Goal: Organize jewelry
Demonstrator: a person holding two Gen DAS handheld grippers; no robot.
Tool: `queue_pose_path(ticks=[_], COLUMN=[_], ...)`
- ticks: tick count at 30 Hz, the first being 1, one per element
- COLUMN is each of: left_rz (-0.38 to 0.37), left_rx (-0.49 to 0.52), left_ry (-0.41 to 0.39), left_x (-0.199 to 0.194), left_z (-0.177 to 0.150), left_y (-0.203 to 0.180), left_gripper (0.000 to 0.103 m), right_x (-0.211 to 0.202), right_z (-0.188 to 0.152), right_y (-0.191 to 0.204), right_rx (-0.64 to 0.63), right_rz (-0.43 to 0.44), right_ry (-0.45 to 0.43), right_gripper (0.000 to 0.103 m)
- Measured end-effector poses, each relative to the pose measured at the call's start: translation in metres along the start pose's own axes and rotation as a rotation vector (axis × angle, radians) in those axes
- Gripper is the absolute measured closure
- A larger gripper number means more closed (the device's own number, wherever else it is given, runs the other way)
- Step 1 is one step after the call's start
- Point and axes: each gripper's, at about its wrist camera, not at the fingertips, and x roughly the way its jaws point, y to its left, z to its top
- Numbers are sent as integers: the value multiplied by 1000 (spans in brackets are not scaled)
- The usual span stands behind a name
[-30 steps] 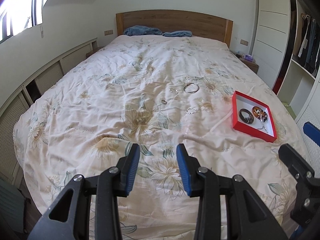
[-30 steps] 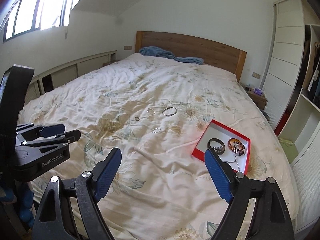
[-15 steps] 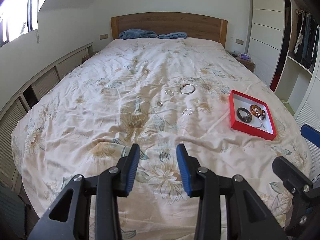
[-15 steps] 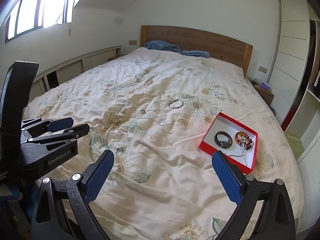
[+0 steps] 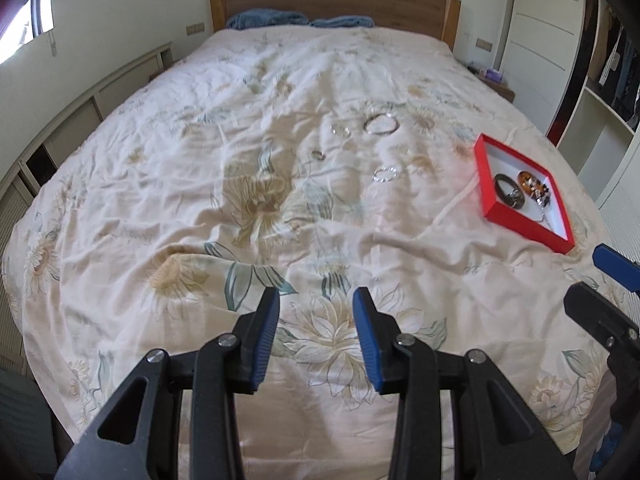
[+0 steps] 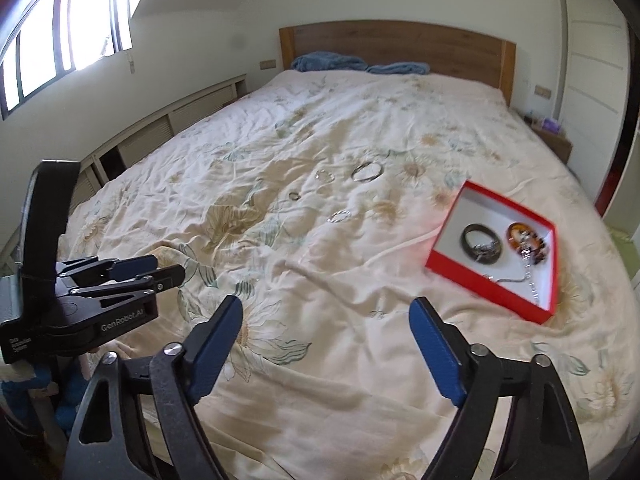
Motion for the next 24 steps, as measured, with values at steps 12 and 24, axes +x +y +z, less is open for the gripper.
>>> queue_pose_path(ticks=[12,24], left_rz=[2,-33], left_rx=[-33,-60], left_ry=[67,70], left_x=[54,119], left_z=[16,71], left_y=[12,28], left_gripper=[67,68], right_x=[59,152], right_z=[18,77], right_y=[-21,-42], right_rx=[14,53], right_rz=[80,197], right_ry=[56,111], right_gripper=[40,66])
